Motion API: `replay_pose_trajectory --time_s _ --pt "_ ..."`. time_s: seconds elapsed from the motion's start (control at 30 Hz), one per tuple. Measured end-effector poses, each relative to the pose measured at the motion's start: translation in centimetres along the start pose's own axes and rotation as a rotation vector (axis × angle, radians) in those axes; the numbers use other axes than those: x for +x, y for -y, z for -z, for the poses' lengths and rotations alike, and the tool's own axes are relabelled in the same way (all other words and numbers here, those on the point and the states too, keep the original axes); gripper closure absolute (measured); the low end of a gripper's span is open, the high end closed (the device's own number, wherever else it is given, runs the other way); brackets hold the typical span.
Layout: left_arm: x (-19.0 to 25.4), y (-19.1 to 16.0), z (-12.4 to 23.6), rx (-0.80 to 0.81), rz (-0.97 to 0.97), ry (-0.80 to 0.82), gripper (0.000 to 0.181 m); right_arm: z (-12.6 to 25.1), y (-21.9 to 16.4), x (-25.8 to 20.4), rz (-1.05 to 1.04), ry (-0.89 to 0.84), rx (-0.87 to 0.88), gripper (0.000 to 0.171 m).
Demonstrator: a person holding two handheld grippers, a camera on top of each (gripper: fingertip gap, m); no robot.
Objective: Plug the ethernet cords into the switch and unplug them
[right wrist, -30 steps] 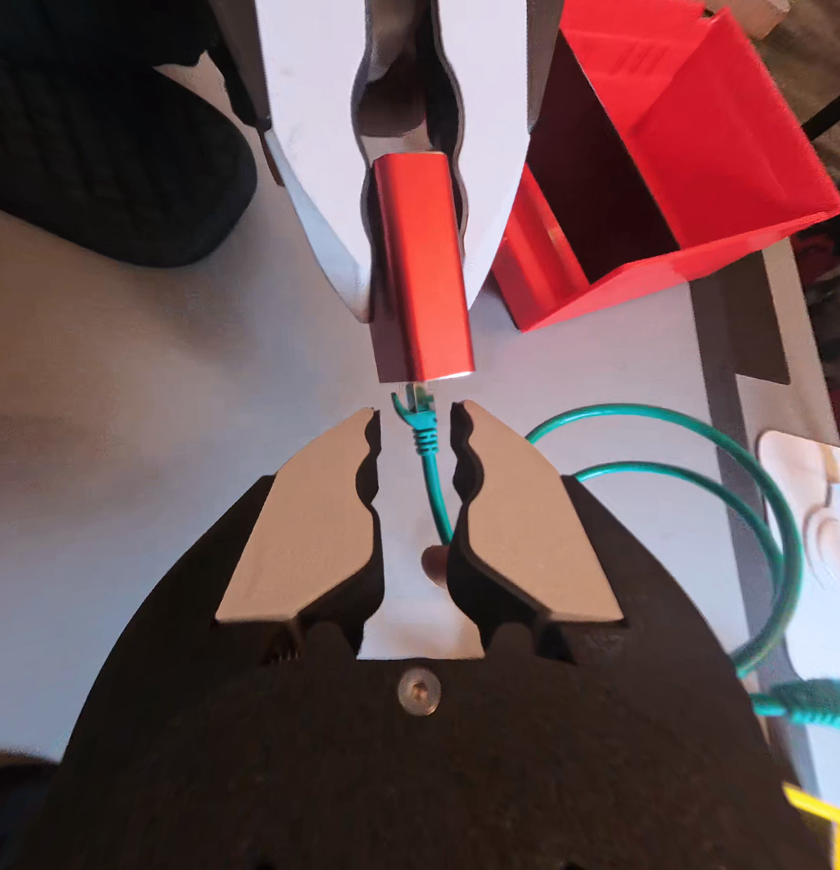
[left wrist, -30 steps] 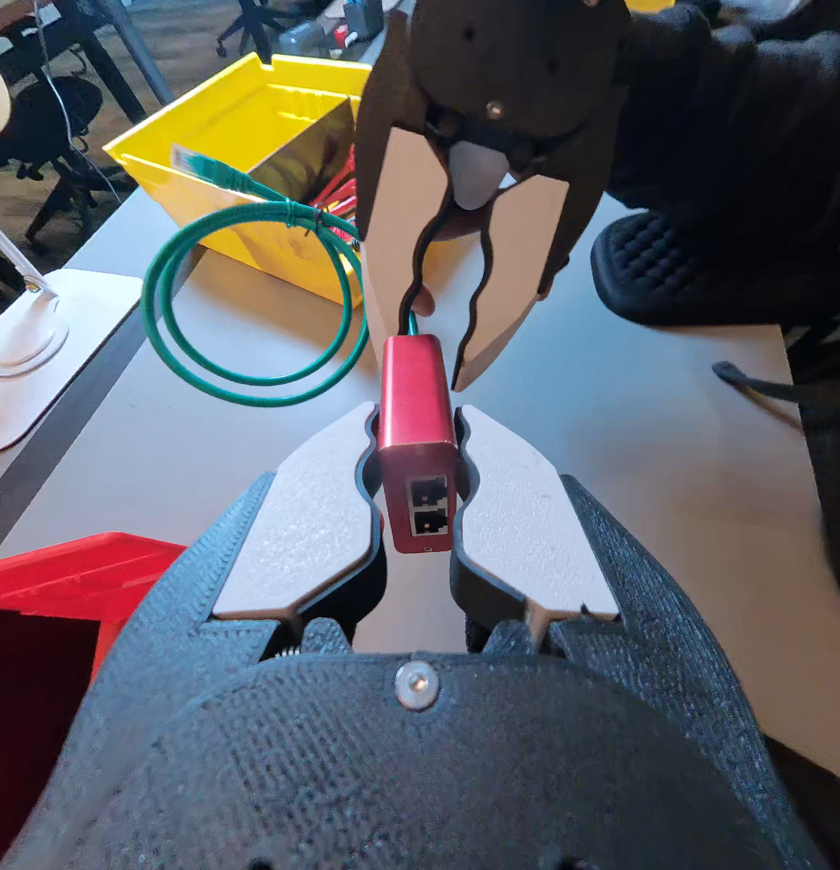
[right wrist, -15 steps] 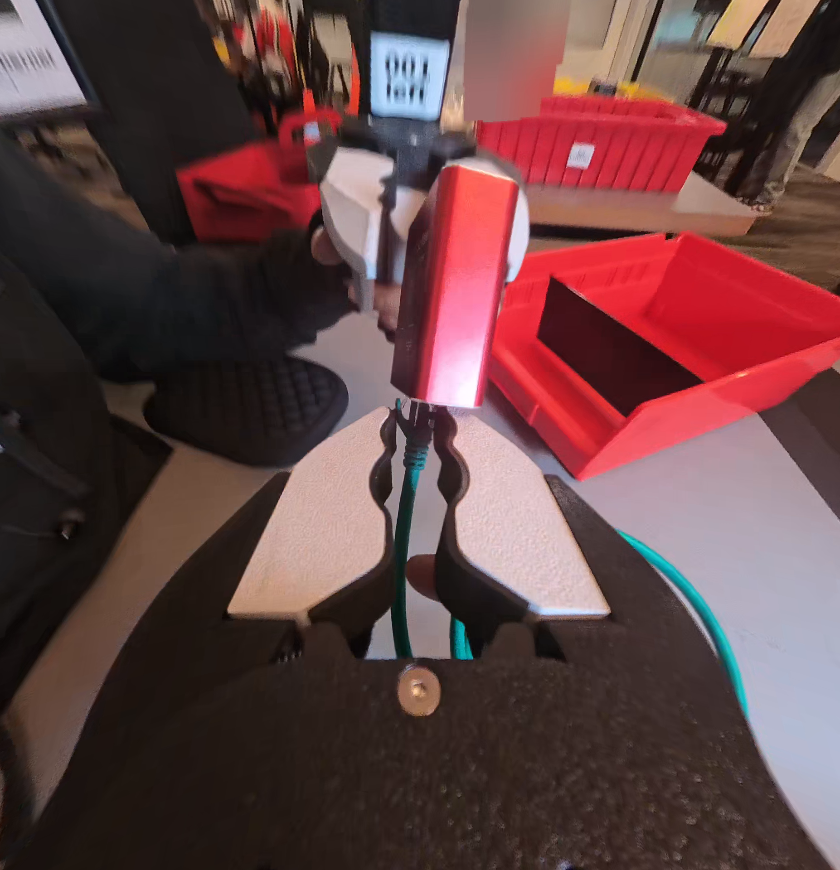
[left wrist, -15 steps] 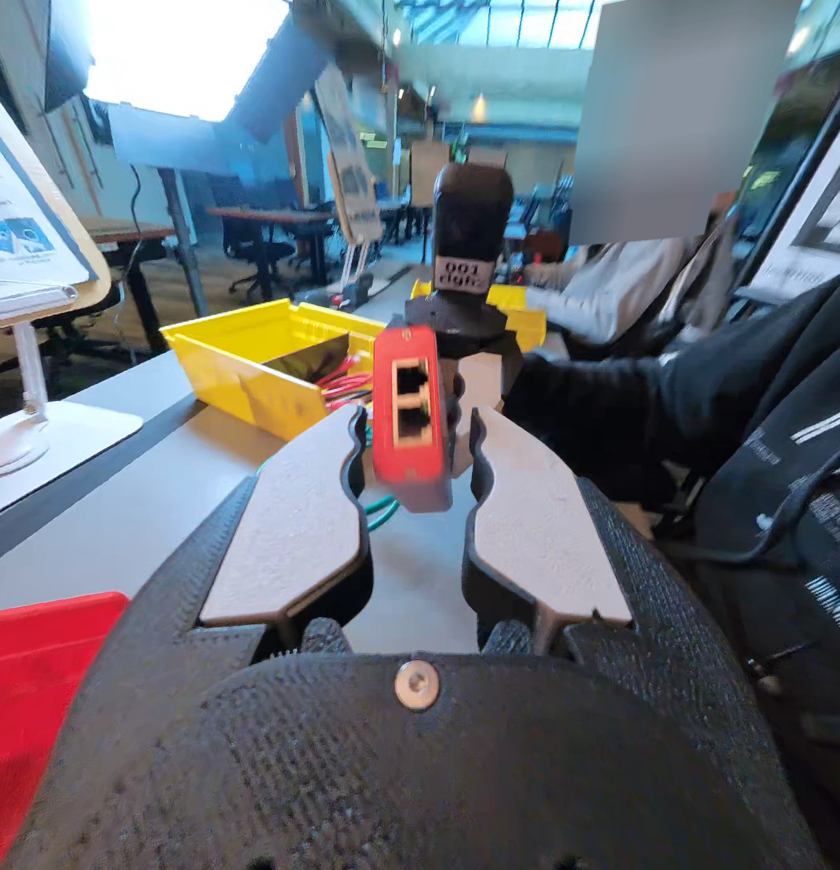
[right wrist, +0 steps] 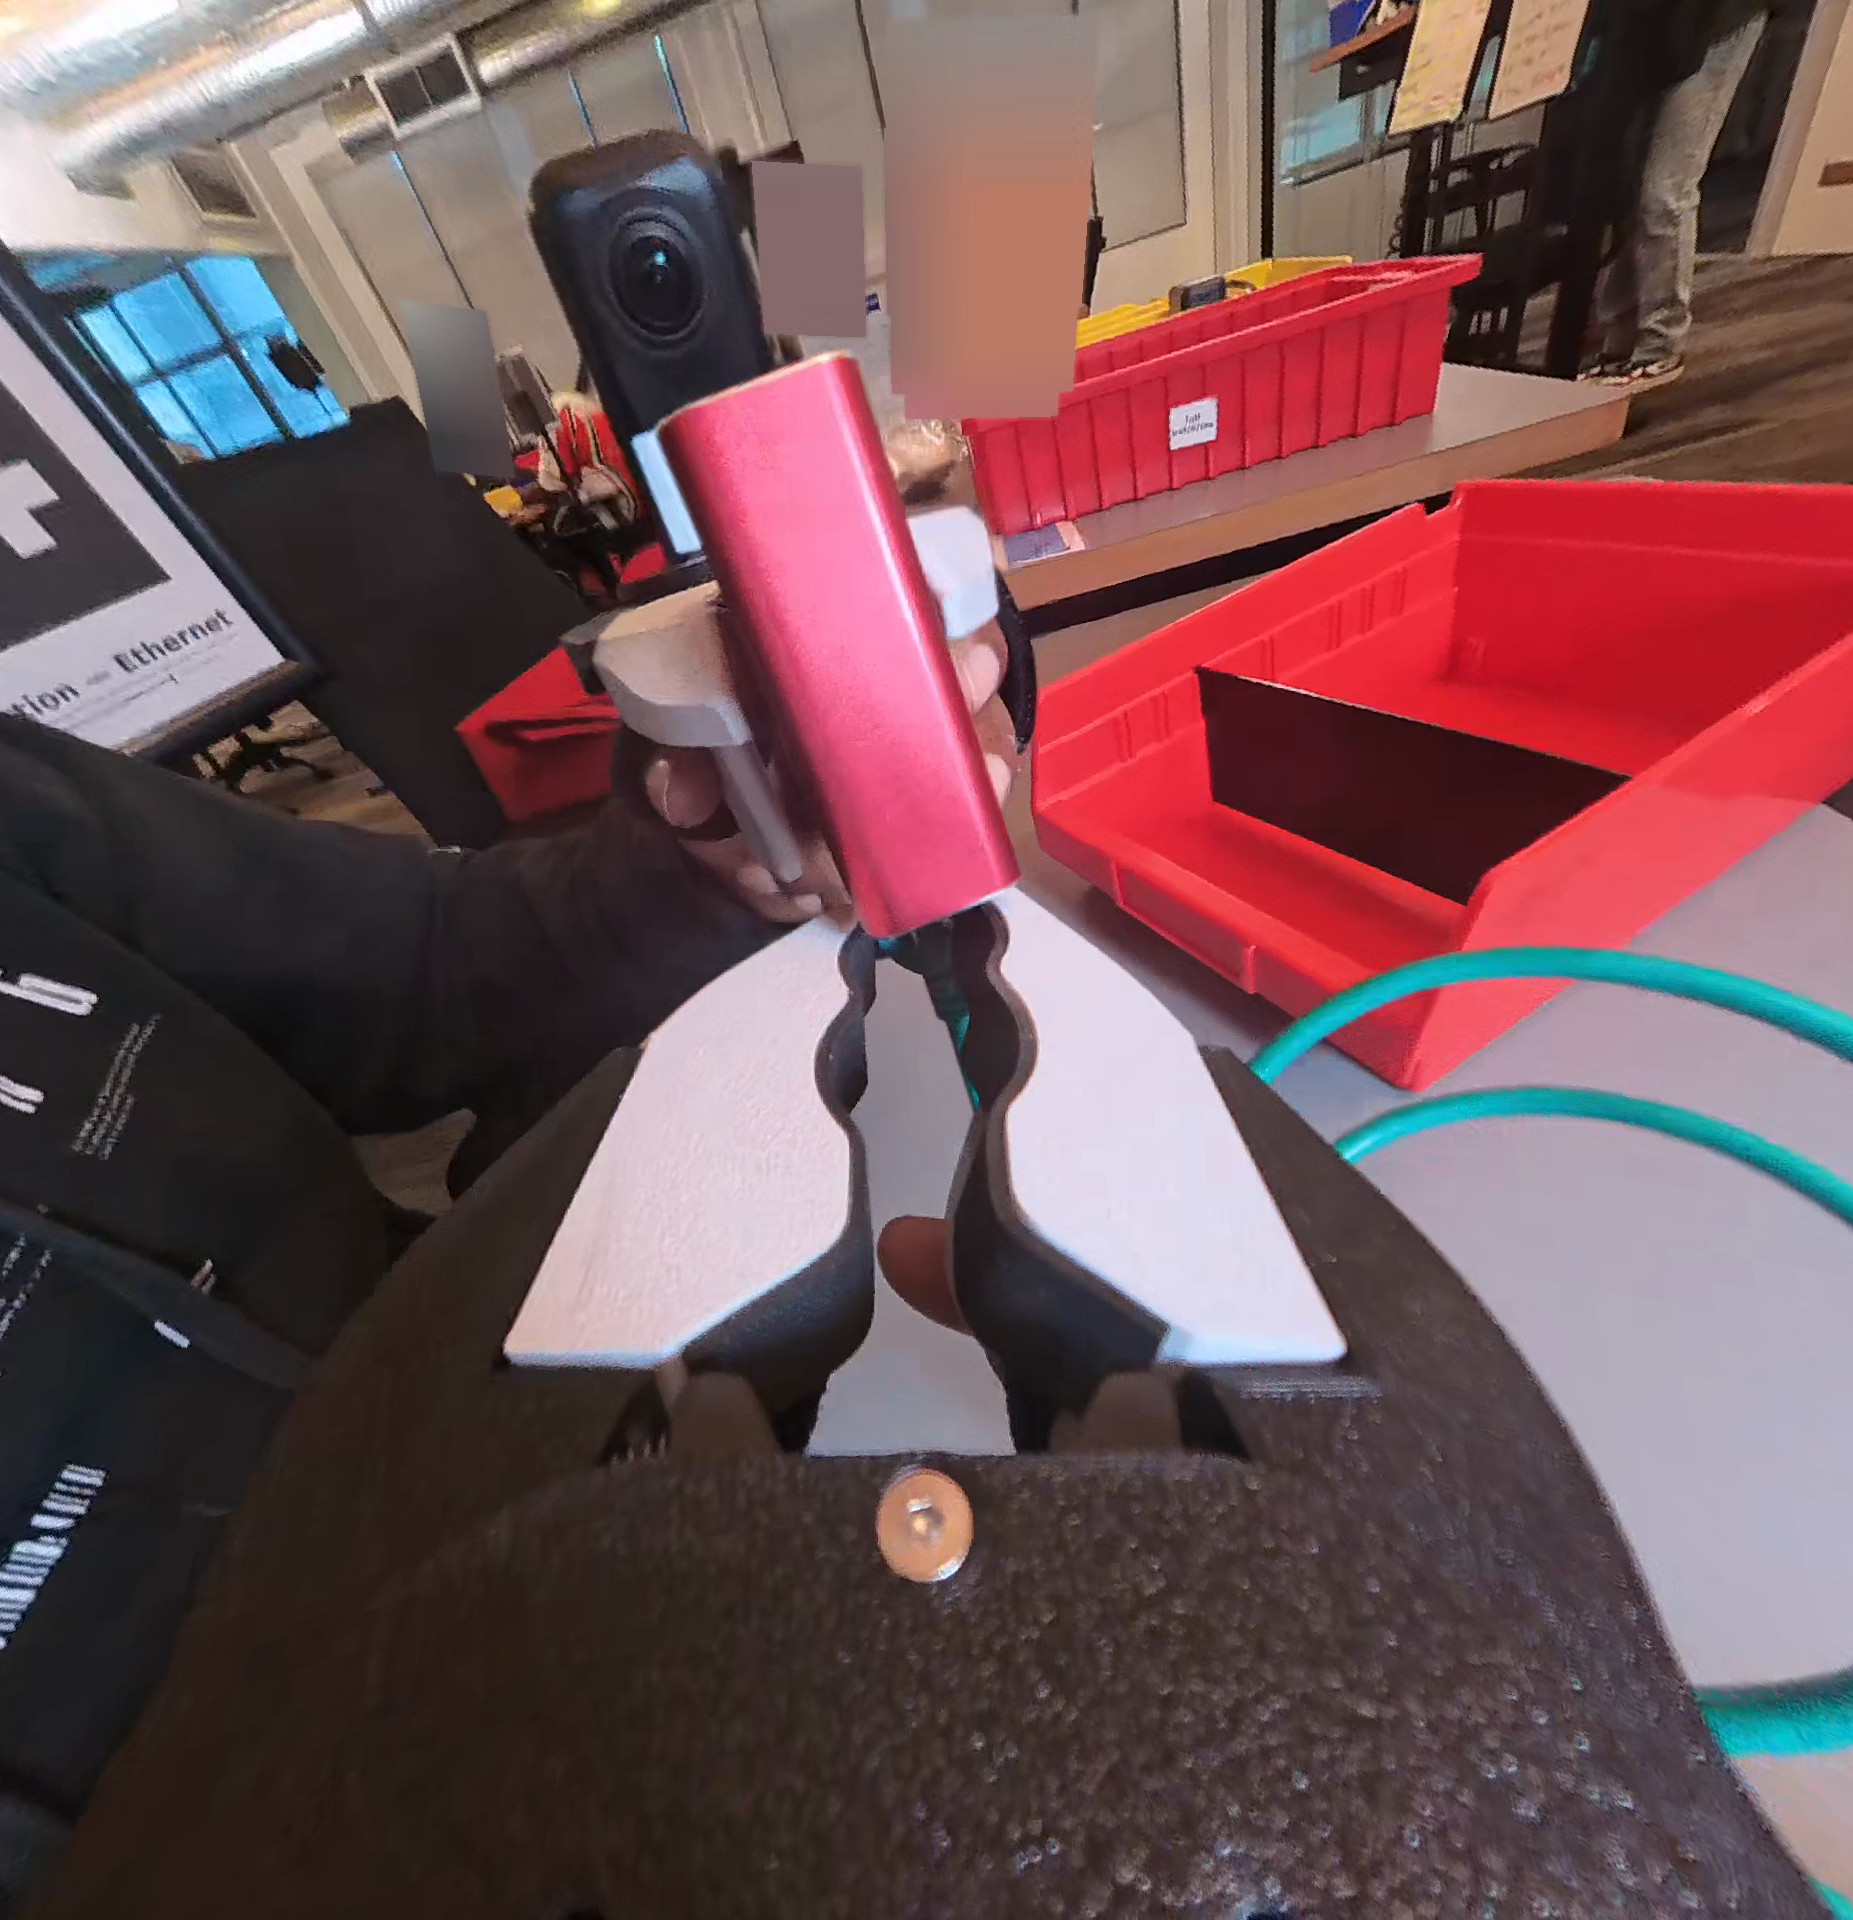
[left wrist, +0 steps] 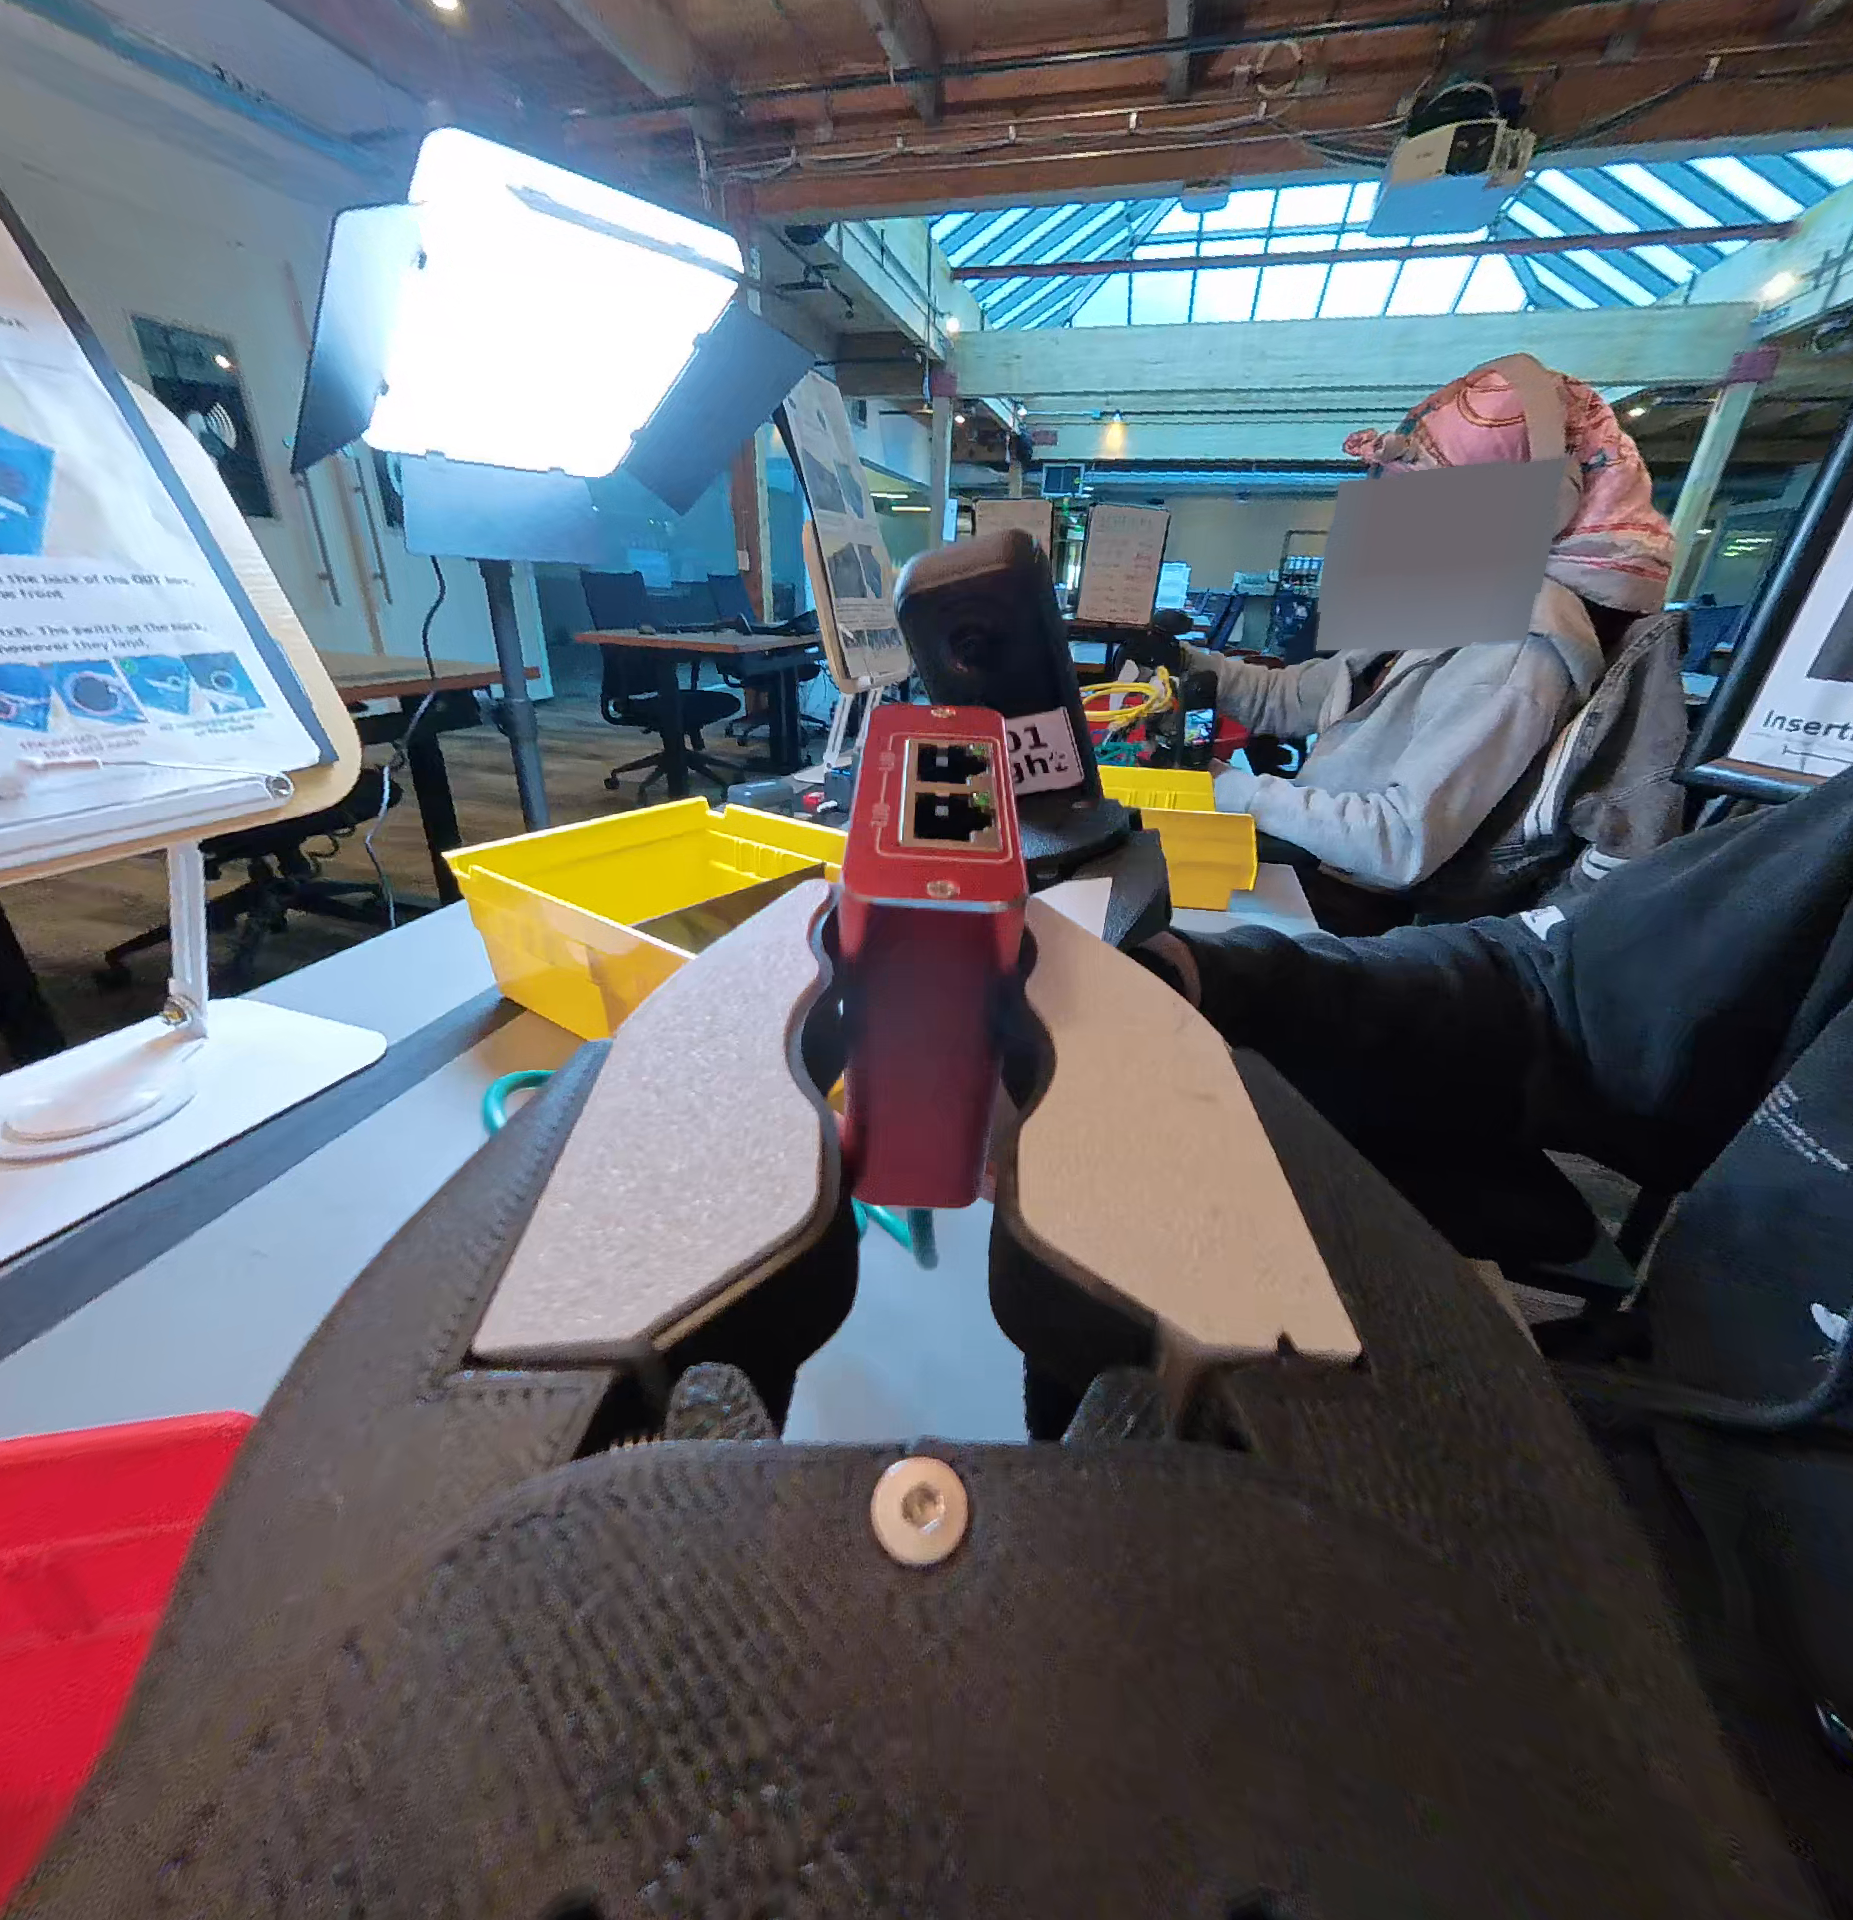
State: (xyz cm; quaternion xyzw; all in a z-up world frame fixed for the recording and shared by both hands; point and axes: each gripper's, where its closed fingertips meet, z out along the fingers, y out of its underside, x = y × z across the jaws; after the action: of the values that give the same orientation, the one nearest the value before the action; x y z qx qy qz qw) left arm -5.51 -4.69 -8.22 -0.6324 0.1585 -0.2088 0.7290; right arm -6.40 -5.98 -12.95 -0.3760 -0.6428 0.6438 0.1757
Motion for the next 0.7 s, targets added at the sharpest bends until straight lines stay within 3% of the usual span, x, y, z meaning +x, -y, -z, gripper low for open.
replay_pose_trajectory --time_s 0.27,0.5,0.7 --pt "-0.7 -0.1 0.2 -0.036 -0.124 0.107 0.154 -0.6 -0.1 0.9 -0.143 -0.036 0.063 0.157" --pt "-0.5 -0.2 0.2 -0.025 -0.115 0.082 0.154 -1.4 -0.6 0.3 -0.275 0.052 0.118 0.157" --pt "0.1 1.2 0.2 0.099 0.041 -0.006 0.154 -0.9 0.4 -0.6 -0.144 0.031 0.129 0.158"
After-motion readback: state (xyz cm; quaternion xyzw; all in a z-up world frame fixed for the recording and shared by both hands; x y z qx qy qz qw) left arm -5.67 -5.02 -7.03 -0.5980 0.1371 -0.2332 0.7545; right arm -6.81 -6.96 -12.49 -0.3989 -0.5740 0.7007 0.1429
